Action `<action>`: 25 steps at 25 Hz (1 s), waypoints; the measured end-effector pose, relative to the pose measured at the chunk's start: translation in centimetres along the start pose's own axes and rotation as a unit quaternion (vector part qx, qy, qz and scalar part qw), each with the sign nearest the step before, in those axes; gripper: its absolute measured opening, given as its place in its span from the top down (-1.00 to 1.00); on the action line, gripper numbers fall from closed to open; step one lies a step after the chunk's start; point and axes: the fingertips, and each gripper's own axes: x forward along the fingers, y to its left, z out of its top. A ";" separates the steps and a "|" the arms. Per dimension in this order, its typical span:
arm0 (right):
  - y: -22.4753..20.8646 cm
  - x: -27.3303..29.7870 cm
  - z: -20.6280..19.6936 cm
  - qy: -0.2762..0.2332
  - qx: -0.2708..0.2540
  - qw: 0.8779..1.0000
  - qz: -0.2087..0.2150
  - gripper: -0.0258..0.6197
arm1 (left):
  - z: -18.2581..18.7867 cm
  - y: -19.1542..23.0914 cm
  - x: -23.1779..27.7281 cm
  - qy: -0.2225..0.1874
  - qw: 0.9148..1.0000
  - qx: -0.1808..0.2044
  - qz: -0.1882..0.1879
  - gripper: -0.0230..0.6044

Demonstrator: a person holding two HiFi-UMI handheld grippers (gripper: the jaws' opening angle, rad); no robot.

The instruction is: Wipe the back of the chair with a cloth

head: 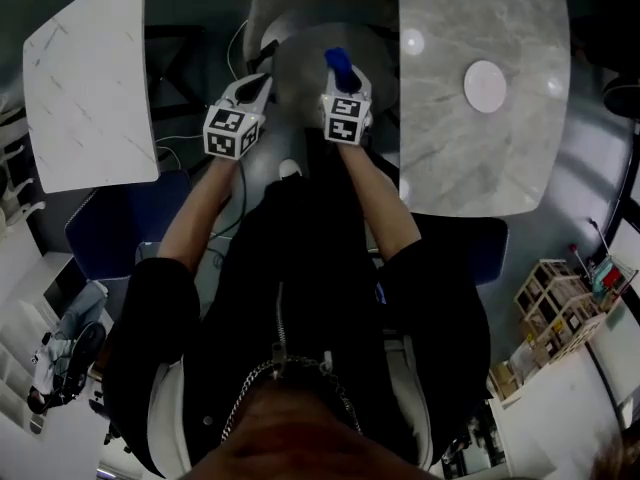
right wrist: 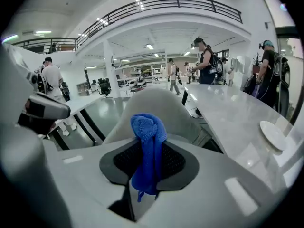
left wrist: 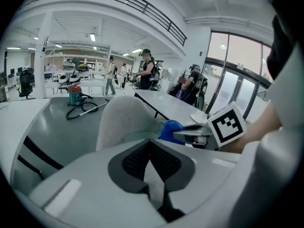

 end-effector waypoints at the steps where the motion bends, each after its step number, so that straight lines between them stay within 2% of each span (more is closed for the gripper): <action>1: 0.8 -1.4 0.0 -0.003 0.004 1.000 0.007 0.63 | -0.3 -0.5 -1.1 -0.006 1.000 -0.001 -0.001 0.89; 8: 7.2 -10.9 2.4 -0.058 -0.018 0.997 0.056 0.63 | -1.5 -4.1 -8.3 -0.038 0.999 0.008 -0.005 0.89; 11: 8.5 -14.4 2.6 -0.069 -0.007 0.996 0.060 0.63 | -1.8 -6.7 -11.2 -0.059 0.998 0.016 -0.011 0.89; 15: 10.7 -17.9 2.6 -0.077 -0.007 0.994 0.071 0.63 | -2.1 -8.5 -14.6 -0.090 0.996 0.007 -0.011 0.89; 25: 13.5 -25.6 1.0 -0.096 0.007 0.991 0.098 0.63 | -3.6 -12.7 -20.7 -0.128 0.992 -0.006 0.000 0.89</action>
